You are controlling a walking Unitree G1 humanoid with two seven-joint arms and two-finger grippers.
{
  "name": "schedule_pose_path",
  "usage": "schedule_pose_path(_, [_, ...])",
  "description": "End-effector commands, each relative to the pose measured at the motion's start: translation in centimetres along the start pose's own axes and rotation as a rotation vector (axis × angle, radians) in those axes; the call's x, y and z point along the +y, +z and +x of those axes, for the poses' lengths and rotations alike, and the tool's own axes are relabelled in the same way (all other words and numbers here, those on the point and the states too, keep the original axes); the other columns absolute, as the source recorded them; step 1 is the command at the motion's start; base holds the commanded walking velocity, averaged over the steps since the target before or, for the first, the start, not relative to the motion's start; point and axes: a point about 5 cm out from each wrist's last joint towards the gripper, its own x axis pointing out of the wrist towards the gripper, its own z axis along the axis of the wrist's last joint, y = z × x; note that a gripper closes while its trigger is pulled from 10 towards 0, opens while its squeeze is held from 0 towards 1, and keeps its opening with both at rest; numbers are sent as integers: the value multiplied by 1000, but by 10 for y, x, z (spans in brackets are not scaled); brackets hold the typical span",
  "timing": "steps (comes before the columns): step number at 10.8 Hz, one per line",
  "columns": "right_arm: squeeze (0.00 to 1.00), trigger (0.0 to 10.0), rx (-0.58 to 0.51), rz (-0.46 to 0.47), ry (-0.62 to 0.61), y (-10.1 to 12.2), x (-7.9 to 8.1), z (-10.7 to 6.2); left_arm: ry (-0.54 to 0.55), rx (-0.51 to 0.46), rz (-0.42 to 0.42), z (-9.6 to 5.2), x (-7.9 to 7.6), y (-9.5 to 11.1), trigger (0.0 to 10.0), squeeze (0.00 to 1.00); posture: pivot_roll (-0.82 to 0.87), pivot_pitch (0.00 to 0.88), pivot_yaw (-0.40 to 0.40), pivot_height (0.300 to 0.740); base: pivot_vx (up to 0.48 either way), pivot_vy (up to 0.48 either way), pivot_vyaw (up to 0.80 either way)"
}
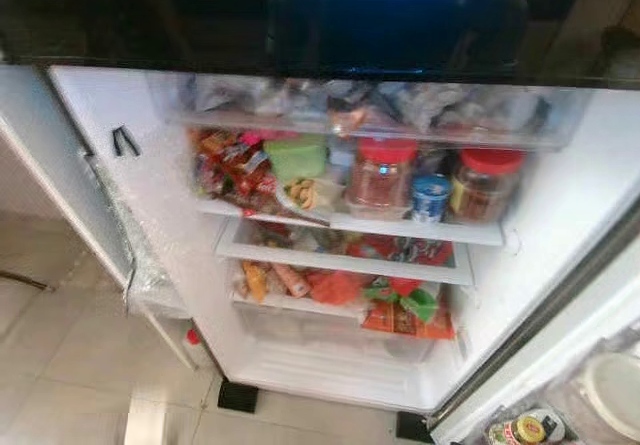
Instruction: Restocking fridge
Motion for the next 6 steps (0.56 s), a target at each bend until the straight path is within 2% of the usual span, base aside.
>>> schedule_pose_path(1, [0,10000,-73,-5,-15,19,-6,0,-19,-140,36,2,1,24,10000,0,-12,0,-7,740,0,0,0])
schedule_pose_path(3, [0,10000,-77,6,-12,19,-5,0,-84,-429,91,-7,-12,67,10000,0,-15,0,-8,740,0,0,0])
schedule_pose_path(4, [0,10000,-81,-1,-8,20,-6,0,-124,-488,116,-11,-23,83,10000,0,-7,0,-13,740,0,0,0])
schedule_pose_path(5, [0,10000,-86,-4,1,21,-6,0,-191,-512,120,-14,-38,91,10000,0,-3,0,-17,740,0,0,0])
schedule_pose_path(6, [0,10000,-104,-16,21,22,-7,0,-303,-600,112,-29,-69,110,10000,0,-6,0,-24,740,0,0,0])
